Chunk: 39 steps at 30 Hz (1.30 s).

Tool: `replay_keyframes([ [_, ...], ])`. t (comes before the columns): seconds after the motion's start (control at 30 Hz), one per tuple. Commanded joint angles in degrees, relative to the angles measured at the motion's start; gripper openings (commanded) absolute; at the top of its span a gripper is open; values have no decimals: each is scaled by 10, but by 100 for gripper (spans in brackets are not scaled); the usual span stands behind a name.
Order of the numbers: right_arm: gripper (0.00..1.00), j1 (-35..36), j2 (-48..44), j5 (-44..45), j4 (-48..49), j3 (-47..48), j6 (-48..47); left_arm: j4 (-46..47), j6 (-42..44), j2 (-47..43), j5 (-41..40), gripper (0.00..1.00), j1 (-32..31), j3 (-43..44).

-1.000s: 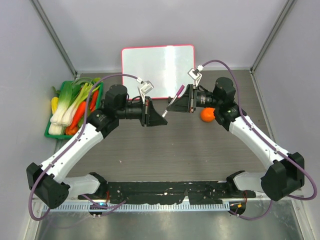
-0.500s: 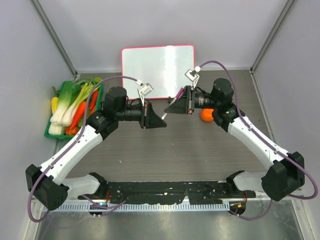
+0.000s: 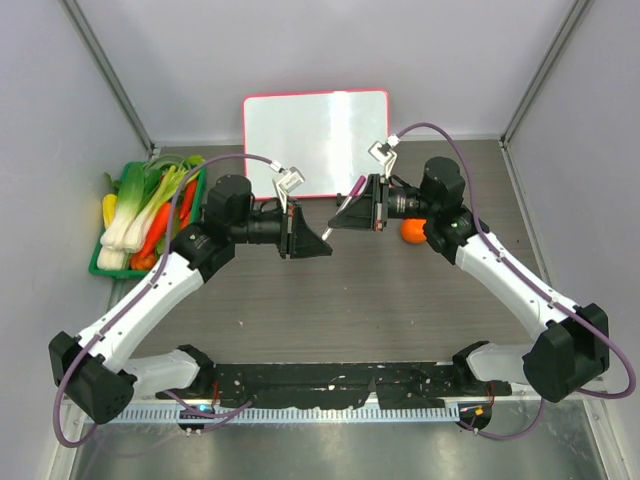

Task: Write a sentence on the whiteboard
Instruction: Pass from the left arm to the right

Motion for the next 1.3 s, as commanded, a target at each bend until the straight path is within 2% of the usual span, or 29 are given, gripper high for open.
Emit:
replay_keyframes([
  [0.0,1,5,-20,-2,10,8,0,17,9,-21,5,0,2,-7],
  [0.27,1,4,-26,17,42,-3,25,18,4,-30,1,0,2,-16],
  [0.37,13,4,-21,15,83,-15,56,32,-5,-29,4,0,2,-19],
  [0.47,33,5,-20,16,123,-22,84,33,-6,-29,4,0,2,-19],
  [0.53,39,9,-18,11,122,-20,84,33,-6,-29,4,0,2,-19],
  [0.63,41,19,-13,0,118,-15,78,33,-6,-30,5,0,2,-19],
  [0.87,33,33,-10,2,66,-10,45,31,-6,-31,3,0,2,-19],
  [1.0,22,34,-9,6,62,-9,40,29,-4,-31,3,0,2,-17],
  [1.03,13,34,-11,13,57,-9,38,28,-5,-30,3,0,2,-17],
  [1.1,1,34,-12,13,56,-7,35,27,-4,-32,4,0,2,-17],
  [1.17,1,34,-13,20,48,-6,28,25,-4,-33,1,0,2,-17],
  [1.2,1,34,-14,21,46,-6,25,23,-4,-34,-1,2,2,-17],
  [1.23,1,34,-16,27,42,-5,23,18,-3,-35,-4,17,2,-14],
  [1.27,1,34,-17,31,37,-3,13,18,-5,-35,-7,37,2,-14],
])
